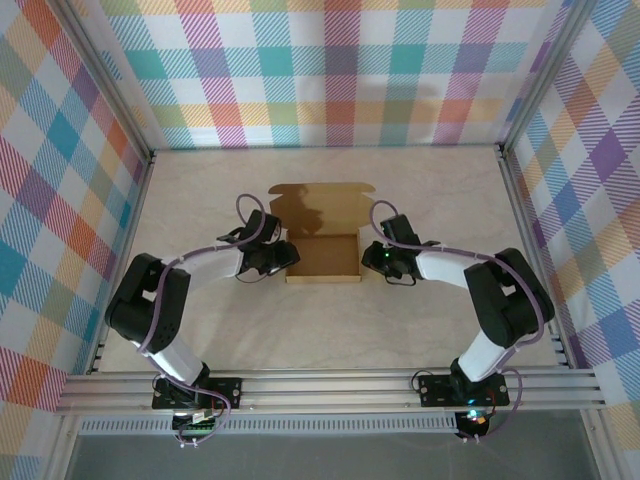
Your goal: Fold the paper box
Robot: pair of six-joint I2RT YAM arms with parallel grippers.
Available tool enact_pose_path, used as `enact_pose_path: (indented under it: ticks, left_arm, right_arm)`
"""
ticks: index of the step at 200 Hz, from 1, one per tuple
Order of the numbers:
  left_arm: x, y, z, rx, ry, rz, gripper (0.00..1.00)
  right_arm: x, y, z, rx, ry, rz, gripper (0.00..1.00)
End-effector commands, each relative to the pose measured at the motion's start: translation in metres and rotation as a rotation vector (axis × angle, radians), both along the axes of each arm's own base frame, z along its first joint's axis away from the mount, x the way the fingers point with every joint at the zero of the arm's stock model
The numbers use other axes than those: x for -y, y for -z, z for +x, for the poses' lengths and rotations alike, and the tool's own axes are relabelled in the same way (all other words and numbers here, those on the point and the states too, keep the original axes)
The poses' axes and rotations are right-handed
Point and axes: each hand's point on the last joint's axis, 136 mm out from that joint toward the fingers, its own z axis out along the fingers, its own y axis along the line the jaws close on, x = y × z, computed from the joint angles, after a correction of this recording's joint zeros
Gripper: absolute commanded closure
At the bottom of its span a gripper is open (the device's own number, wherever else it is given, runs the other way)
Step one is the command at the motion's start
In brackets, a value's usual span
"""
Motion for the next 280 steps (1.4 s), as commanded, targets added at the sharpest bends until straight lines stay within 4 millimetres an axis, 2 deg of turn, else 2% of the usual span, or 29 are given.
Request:
enact_pose_path:
  ticks: [1,34,49,105,125,147,157,177,190,217,233,243,254,266,280]
  left_arm:
    - [0.011,-0.011,-0.022,-0.027,0.039,-0.04,0.61]
    - [-0.003,-0.003,-0.037,-0.07,0.049,0.032,0.57]
    - [-0.01,-0.004,-0.035,-0.052,0.055,0.078,0.55]
    - [-0.031,-0.023,-0.027,0.052,0.05,0.191,0.45]
    - [-0.043,-0.031,-0.027,0.081,0.063,0.253,0.41]
    - [-0.055,-0.053,-0.022,0.168,0.089,0.307,0.34]
    - [-0.059,-0.067,-0.018,0.216,0.104,0.318,0.33]
    - [-0.067,-0.096,-0.013,0.292,0.14,0.345,0.24]
    - [-0.071,-0.114,-0.009,0.332,0.17,0.362,0.21]
    - [-0.082,-0.168,-0.001,0.459,0.234,0.442,0.19]
    - [-0.086,-0.194,0.004,0.52,0.274,0.496,0.19]
    - [-0.087,-0.204,0.006,0.532,0.309,0.531,0.19]
    - [-0.088,-0.209,0.009,0.523,0.348,0.567,0.18]
    - [-0.088,-0.212,0.012,0.505,0.375,0.589,0.12]
    - [-0.086,-0.215,0.016,0.503,0.386,0.587,0.08]
  right_arm:
    - [-0.016,-0.015,-0.013,0.006,-0.028,0.063,0.71]
    - [-0.012,-0.018,-0.019,0.022,-0.026,0.041,0.65]
    - [-0.006,-0.02,-0.018,0.042,-0.034,-0.005,0.62]
    - [0.014,-0.04,-0.01,0.151,-0.07,-0.109,0.45]
    - [0.019,-0.055,-0.003,0.226,-0.121,-0.172,0.39]
    - [0.021,-0.082,0.007,0.349,-0.215,-0.229,0.32]
    - [0.021,-0.098,0.013,0.406,-0.258,-0.241,0.3]
    - [0.016,-0.129,0.024,0.52,-0.381,-0.25,0.26]
    - [0.009,-0.148,0.028,0.59,-0.491,-0.244,0.16]
    - [-0.002,-0.184,0.029,0.72,-0.756,-0.225,0.12]
    - [-0.003,-0.194,0.035,0.748,-0.86,-0.225,0.11]
    - [-0.003,-0.197,0.037,0.751,-0.927,-0.205,0.11]
    - [-0.005,-0.198,0.039,0.746,-0.993,-0.162,0.11]
    - [-0.005,-0.204,0.042,0.746,-1.061,-0.111,0.11]
    - [-0.004,-0.2,0.047,0.74,-1.136,-0.112,0.11]
